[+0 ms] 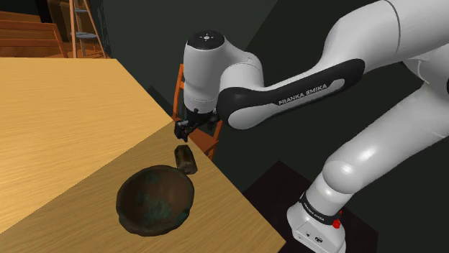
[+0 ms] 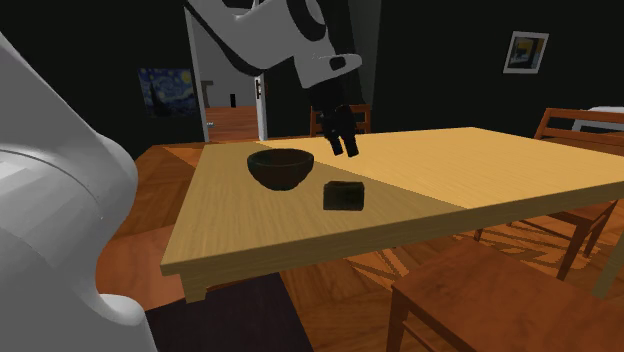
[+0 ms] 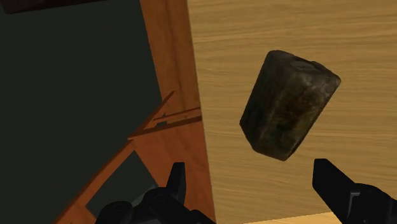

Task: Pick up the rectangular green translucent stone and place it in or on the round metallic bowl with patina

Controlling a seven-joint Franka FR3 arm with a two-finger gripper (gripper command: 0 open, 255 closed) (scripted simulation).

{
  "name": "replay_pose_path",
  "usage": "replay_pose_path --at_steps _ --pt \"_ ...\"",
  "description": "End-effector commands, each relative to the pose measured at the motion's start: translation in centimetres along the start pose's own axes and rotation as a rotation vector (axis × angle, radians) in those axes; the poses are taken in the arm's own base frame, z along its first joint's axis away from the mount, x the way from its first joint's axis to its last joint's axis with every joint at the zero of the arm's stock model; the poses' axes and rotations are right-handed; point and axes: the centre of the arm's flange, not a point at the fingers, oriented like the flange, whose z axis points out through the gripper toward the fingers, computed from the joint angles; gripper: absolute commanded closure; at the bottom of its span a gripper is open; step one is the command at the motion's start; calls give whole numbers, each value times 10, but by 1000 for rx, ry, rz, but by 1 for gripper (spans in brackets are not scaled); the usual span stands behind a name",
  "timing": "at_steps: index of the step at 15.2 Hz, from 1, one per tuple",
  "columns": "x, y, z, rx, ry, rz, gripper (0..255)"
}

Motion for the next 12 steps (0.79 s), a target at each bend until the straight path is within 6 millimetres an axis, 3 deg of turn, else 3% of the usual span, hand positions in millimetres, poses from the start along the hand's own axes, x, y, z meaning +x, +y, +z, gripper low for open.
replay_pose_path --at_steps 1,4,12 --pt "-1 -25 12 -13 5 17 0" --pt "0 -58 30 -32 10 34 0" --pt "1 -57 70 -32 10 34 0"
